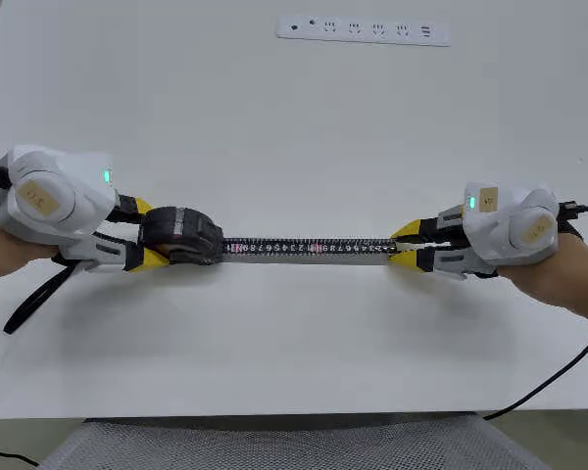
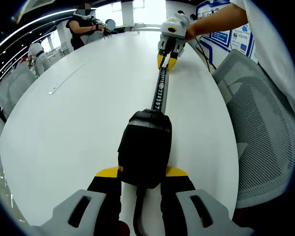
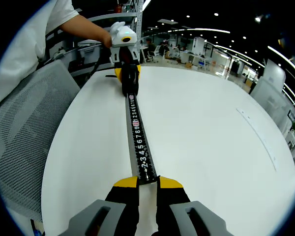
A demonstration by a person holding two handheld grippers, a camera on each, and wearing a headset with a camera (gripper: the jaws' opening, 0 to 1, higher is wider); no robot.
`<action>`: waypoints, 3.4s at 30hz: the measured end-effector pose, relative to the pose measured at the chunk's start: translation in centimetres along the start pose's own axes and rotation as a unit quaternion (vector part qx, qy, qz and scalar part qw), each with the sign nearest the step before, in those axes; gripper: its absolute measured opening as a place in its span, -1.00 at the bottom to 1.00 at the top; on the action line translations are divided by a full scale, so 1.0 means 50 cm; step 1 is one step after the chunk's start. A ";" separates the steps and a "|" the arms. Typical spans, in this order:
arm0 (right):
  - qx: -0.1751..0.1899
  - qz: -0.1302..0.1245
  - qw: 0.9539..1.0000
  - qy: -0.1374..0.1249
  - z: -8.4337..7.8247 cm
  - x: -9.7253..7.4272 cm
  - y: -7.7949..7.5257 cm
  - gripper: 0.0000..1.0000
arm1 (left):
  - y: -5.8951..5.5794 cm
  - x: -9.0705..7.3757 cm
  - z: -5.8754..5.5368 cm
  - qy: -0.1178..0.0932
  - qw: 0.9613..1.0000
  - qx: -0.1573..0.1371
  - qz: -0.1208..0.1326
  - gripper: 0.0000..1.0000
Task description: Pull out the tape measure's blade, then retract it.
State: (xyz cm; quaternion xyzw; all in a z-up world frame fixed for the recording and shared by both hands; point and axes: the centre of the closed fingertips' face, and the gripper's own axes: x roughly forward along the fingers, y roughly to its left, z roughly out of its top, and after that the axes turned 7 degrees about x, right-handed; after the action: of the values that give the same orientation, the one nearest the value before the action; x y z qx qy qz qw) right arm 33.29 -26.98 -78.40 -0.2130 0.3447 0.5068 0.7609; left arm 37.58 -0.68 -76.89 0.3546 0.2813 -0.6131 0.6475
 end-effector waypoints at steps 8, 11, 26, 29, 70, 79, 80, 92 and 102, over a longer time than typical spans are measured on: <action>0.004 -0.005 1.000 0.008 -0.019 -0.014 -0.005 -0.83 | 0.000 0.000 0.001 0.000 1.000 0.000 0.000 -0.50; 0.006 -0.008 1.000 0.009 -0.024 -0.019 -0.008 -0.83 | 0.000 0.000 0.001 0.000 1.000 0.000 0.000 -0.50; 0.020 -0.019 1.000 0.012 -0.036 -0.034 -0.019 -0.84 | -0.001 0.001 0.002 0.000 1.000 -0.005 0.004 -0.49; 0.020 -0.018 1.000 0.016 -0.036 -0.034 -0.019 -0.84 | -0.001 0.001 0.003 0.001 1.000 -0.005 0.006 -0.48; 0.124 -0.055 0.991 -0.020 -0.006 -0.058 -0.002 -0.19 | -0.008 -0.043 0.010 -0.048 0.990 -0.110 0.069 -0.04; 0.140 -0.079 0.987 -0.028 -0.001 -0.075 0.008 0.15 | -0.025 -0.072 0.000 -0.057 0.979 -0.159 0.111 0.12; 0.143 -0.080 0.986 -0.032 0.002 -0.077 0.012 0.17 | -0.030 -0.074 -0.001 -0.061 0.978 -0.167 0.112 0.12; 0.154 -0.100 0.983 -0.026 -0.011 -0.088 0.044 0.42 | -0.066 -0.098 -0.017 -0.066 0.967 -0.202 0.139 0.29; 0.165 -0.112 0.979 -0.027 -0.004 -0.090 0.067 0.61 | -0.085 -0.103 -0.024 -0.072 0.956 -0.232 0.161 0.40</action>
State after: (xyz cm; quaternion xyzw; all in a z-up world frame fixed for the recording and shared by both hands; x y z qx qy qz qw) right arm 29.05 -28.61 -75.15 -0.1077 0.3772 0.3598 0.8466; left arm 32.97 3.37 -73.95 0.1897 0.3077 -0.4424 0.8208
